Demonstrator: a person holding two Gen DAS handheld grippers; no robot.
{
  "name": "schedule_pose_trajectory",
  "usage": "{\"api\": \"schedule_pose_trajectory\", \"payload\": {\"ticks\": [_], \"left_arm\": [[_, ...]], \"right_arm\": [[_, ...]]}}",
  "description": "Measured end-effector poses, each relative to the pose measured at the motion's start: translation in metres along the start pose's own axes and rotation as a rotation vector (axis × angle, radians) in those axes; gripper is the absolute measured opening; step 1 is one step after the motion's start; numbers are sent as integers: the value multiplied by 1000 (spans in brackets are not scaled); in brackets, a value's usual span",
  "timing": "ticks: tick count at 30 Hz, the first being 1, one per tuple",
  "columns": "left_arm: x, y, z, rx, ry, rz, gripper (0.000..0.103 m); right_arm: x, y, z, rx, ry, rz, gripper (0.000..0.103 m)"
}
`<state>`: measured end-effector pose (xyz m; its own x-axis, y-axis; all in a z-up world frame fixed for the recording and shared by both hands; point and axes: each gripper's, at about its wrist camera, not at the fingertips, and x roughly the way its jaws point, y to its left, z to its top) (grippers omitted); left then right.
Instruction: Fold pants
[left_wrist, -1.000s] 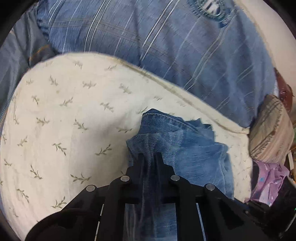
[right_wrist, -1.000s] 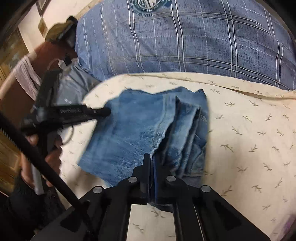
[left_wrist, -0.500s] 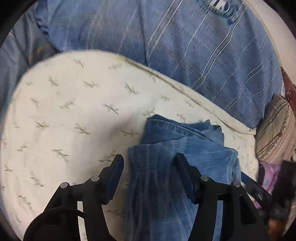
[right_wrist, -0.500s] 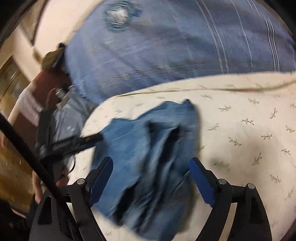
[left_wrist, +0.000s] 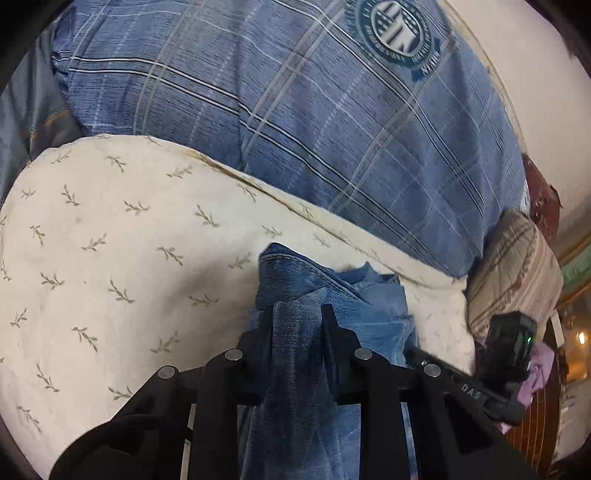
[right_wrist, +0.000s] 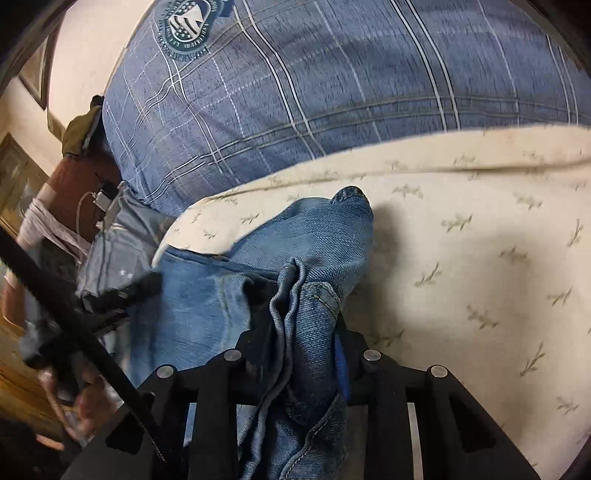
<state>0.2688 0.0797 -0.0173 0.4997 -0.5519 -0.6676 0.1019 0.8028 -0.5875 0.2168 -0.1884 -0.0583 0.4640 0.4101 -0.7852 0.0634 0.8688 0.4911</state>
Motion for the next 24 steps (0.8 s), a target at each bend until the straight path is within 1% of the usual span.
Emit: {"api": "schedule_pose_trajectory", "payload": {"ticks": [1,3,4,6,7,8,9,10,13,15,18,20,21,22,24], "left_arm": [[6,6,-1,-1,10,23,25],[19,15,-5,3,44,95,42],[20,18,-8,-3,51,108,43],[13,17,-10,-24,53,84,44],[6,14,-11,-13,49,78,46],[-4,9,-14,9,38,72,50],[-12,5,-16,26,31,69,54],[-19,2,-20,44,30,73,55],[-40,0,-41,86,26,79,55],[-53,2,-54,90,24,85,55],[-66,11,-80,86,51,73,54],[-70,17,-90,61,76,51,54],[-69,20,-94,40,83,43,54],[-67,21,-96,29,86,44,54],[-58,24,-96,31,87,72,53]], "right_arm": [[4,-5,2,13,4,8,28],[13,-13,1,25,25,6,34],[13,-16,-1,32,28,1,42],[4,-14,-3,58,21,-5,45],[-10,-9,-7,43,-2,-10,53],[-19,-6,-10,28,-22,-12,68],[-33,-1,-16,20,-55,-7,76],[-44,0,-23,36,-73,9,80],[-66,2,-48,80,-104,72,79],[-76,11,-67,71,-137,64,78],[-76,25,-89,15,-107,42,77],[-72,23,-99,28,-97,34,78],[-67,20,-103,54,-84,28,78],[-62,18,-106,76,-76,22,78],[-56,13,-109,93,-72,26,82]]}}
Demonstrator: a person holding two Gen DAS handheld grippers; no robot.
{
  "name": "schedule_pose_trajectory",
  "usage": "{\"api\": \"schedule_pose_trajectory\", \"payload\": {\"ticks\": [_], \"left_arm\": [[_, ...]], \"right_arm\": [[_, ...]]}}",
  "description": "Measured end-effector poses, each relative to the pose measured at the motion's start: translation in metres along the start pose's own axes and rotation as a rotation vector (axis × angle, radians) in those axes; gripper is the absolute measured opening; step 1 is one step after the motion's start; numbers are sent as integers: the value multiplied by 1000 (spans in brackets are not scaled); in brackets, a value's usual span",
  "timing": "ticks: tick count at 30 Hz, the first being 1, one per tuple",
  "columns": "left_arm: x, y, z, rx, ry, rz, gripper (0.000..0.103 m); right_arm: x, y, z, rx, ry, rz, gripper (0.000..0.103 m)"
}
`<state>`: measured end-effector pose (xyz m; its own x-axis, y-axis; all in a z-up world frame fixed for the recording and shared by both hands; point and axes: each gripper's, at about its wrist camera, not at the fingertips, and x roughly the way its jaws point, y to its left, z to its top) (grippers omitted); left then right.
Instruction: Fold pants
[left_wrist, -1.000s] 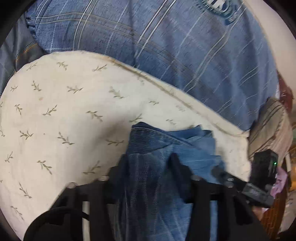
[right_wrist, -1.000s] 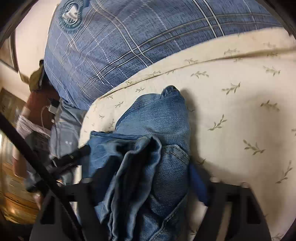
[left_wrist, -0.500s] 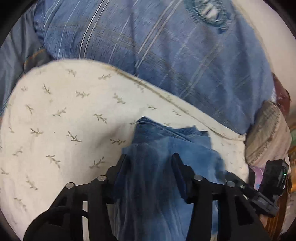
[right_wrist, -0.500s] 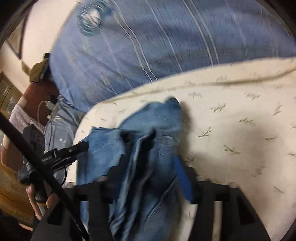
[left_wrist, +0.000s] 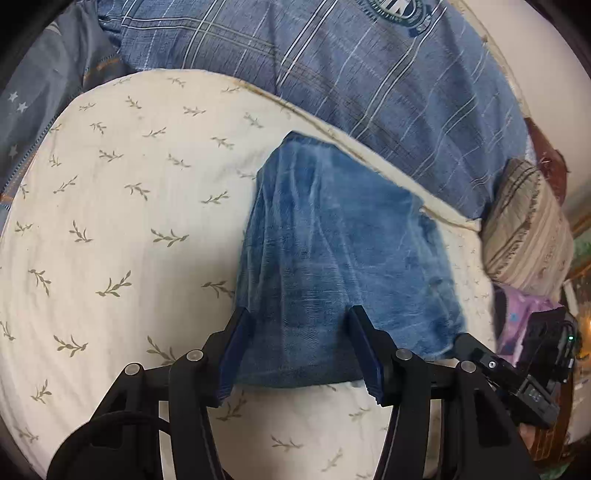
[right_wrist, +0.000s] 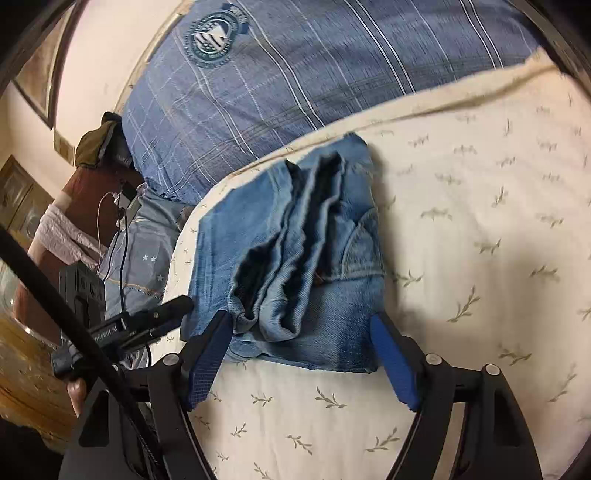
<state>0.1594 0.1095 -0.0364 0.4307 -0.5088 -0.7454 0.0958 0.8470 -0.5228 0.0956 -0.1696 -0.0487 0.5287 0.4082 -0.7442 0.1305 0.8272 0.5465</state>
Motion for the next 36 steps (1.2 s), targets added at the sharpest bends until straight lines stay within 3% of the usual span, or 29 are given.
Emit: {"api": "schedule_pose_trajectory", "payload": {"ticks": [1,2,4,5,6,8,10,12,13,15,19,24,27,31,34,36], "left_arm": [[2,1,0,5,0,17,52],[5,-1,1,0,-3,18,43],[0,0,0,-18,-14,-1,35],[2,0,1,-22,-15,-20,22],[0,1,2,-32,-8,-54,10],[1,6,4,-77,10,-139,6],[1,13,6,-99,15,-153,7],[-1,14,5,-76,-8,-102,16],[-3,11,3,-58,-17,-64,23],[-15,7,-6,-19,-57,8,49],[-33,8,-34,15,-107,144,54],[-18,-8,-56,120,-48,245,54],[-5,-18,-51,153,-64,313,52],[1,-36,-57,207,-85,282,38],[0,-43,-58,220,-144,291,37],[-2,-38,-56,194,-155,277,23]], "right_arm": [[5,-2,-1,1,5,-3,83],[7,-2,-1,-3,12,-7,82],[7,-1,-1,-21,17,-15,75],[6,0,-1,-27,19,-12,67],[5,0,-1,-33,22,-13,64],[5,0,-2,-39,28,-10,55],[3,1,-1,-53,17,-12,54],[5,1,-1,-57,20,0,55],[5,1,-2,-61,25,0,61],[-1,1,-5,-59,21,-7,66],[-26,3,-23,-59,-35,0,80],[-22,4,-46,-112,-19,-160,81],[-11,9,-45,-163,-31,-216,71],[9,15,-43,-229,-8,-290,33],[8,18,-40,-243,-53,-313,27],[9,21,-40,-250,-52,-321,19]]}}
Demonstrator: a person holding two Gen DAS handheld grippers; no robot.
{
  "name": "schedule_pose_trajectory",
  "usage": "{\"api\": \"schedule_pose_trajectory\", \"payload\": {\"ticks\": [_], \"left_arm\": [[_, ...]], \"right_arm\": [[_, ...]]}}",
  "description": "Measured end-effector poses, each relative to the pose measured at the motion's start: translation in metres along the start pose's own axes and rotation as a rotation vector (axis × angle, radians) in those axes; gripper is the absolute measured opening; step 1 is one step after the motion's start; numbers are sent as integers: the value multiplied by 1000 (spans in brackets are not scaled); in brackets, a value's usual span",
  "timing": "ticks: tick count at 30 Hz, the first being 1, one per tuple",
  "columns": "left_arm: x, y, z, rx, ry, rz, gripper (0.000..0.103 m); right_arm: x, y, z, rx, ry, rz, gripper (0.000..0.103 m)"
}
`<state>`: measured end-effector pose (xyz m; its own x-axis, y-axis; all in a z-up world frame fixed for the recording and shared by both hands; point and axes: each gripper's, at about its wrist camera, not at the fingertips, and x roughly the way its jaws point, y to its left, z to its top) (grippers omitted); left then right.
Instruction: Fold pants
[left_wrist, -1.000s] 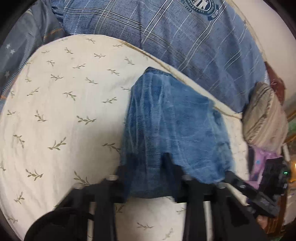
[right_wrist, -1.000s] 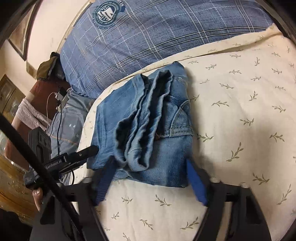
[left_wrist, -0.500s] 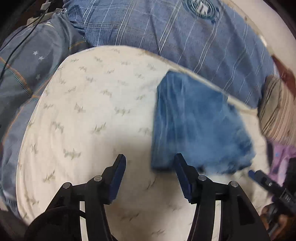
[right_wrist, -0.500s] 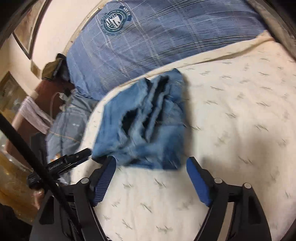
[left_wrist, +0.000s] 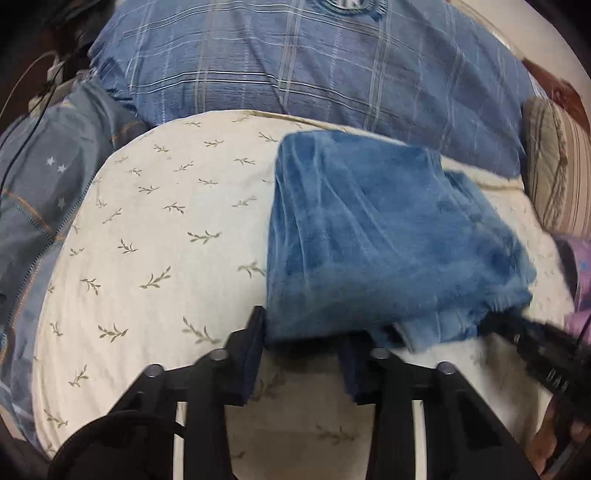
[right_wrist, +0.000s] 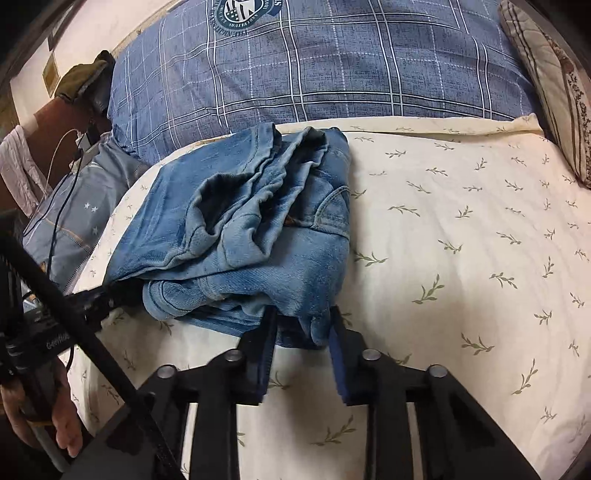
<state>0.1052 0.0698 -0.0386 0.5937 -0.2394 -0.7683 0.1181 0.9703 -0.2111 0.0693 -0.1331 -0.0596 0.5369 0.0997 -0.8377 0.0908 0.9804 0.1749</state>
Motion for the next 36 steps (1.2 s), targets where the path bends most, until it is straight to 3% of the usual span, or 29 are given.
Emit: {"api": "schedule_pose_trajectory", "payload": {"ticks": [1,2,5,6,10,12,13,15,18,20,22,23,24,25,26,27,31,33,36], "left_arm": [[3,3,1,-25,13,-23,18],[5,9,1,-55,44,-71,6],[3,34,11,-199,73,-319,3],[1,40,13,-224,64,-339,3],[26,43,3,-237,148,-269,5],[23,39,3,-226,124,-242,7],[20,38,3,-216,119,-228,10],[14,36,0,-195,106,-185,35],[2,29,-10,-159,100,-139,36],[0,20,-11,-124,94,-99,35],[1,15,-10,-107,93,-78,33],[0,16,-10,-110,89,-77,30],[0,16,-9,-116,86,-82,16],[2,18,-8,-117,90,-87,8],[2,19,-8,-125,99,-95,4],[-1,20,-9,-139,94,-107,3],[-7,24,-4,-124,55,-104,3],[8,25,-9,-123,108,-72,3],[3,22,-10,-111,88,-62,3]], "right_arm": [[0,2,-1,-16,2,-20,13],[0,4,-2,-33,4,-44,9],[-12,5,0,-33,-25,-26,8],[-17,6,1,-34,-45,-18,8],[-2,4,-3,-40,14,-30,8],[5,3,-6,-43,33,-45,8],[1,3,-5,-39,23,-37,14],[-7,1,-4,-19,7,-8,21],[-14,-2,-8,20,23,38,38],[-17,-2,-9,16,11,24,54],[-15,-3,-6,17,2,1,54],[-13,-5,-5,27,4,7,53],[-11,-7,-4,35,8,14,51],[-7,-8,-3,36,21,17,43],[-3,-8,-3,31,32,13,18],[-1,-7,-3,24,43,3,6],[-13,2,-1,-28,15,-35,3],[-1,-7,-2,6,55,-41,3],[5,-18,-4,52,69,-17,2]]}}
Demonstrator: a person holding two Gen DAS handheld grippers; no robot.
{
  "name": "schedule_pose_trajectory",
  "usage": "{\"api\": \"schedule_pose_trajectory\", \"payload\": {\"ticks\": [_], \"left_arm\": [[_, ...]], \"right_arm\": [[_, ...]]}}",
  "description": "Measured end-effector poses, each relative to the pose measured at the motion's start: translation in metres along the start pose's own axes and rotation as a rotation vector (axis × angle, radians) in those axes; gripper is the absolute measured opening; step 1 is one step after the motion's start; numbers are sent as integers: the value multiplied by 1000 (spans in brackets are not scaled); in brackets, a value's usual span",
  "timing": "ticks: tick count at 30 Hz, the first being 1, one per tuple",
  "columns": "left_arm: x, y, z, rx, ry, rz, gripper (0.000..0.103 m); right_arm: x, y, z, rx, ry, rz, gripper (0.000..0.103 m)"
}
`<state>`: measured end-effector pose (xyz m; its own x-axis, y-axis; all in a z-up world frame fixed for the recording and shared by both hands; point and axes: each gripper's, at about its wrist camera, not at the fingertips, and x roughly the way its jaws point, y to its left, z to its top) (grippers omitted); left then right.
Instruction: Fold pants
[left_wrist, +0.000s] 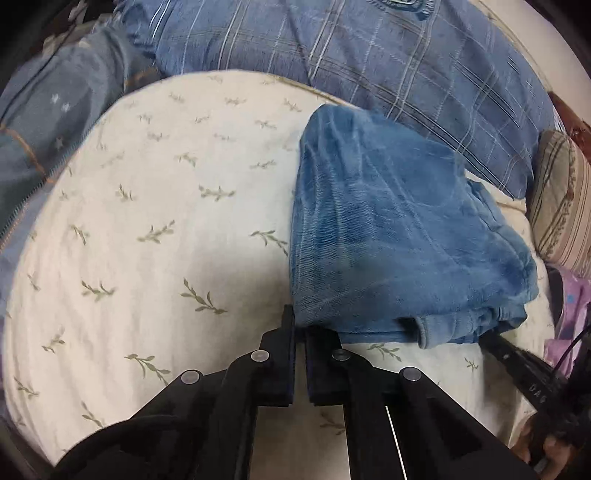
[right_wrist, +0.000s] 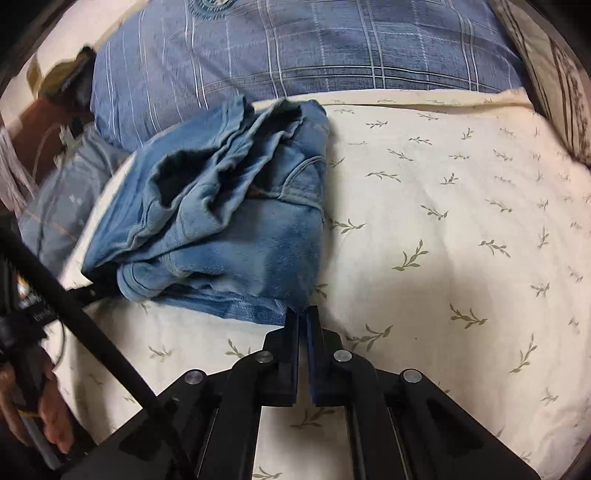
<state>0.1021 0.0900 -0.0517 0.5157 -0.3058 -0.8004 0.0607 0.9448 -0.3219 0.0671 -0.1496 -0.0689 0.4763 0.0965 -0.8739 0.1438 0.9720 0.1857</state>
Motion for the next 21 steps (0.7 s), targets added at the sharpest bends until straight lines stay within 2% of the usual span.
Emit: {"api": "schedule_pose_trajectory", "payload": {"ticks": [3,4,6,7,9,10,11,16,19,21], "left_arm": [[-3,0,-4,-6,4,3,6],[-4,-1,-6,-6,8,8,8],[-8,-3,-7,9,0,24,13],[-11,-6,-7,24,-10,36,17],[-18,-13,-9,65,-38,71,36],[-21,-14,-9,77,-51,79,38],[-24,-17,-11,89,-63,86,38],[-31,-26,-23,110,-69,84,40],[-37,-33,-29,150,-94,95,46],[-40,-39,-33,182,-113,113,50]], "right_arm": [[-6,6,0,-26,-12,-17,3],[-5,6,-1,-27,-7,-17,9],[-6,6,-3,-19,0,-6,11],[-8,6,-3,-14,0,2,16],[-11,6,-4,-6,-3,23,31],[-13,5,-5,2,-8,23,44],[-14,5,-7,13,-10,24,51],[-17,1,-16,81,13,69,53],[-18,0,-21,117,18,90,62],[-16,1,-21,120,19,95,65]]}}
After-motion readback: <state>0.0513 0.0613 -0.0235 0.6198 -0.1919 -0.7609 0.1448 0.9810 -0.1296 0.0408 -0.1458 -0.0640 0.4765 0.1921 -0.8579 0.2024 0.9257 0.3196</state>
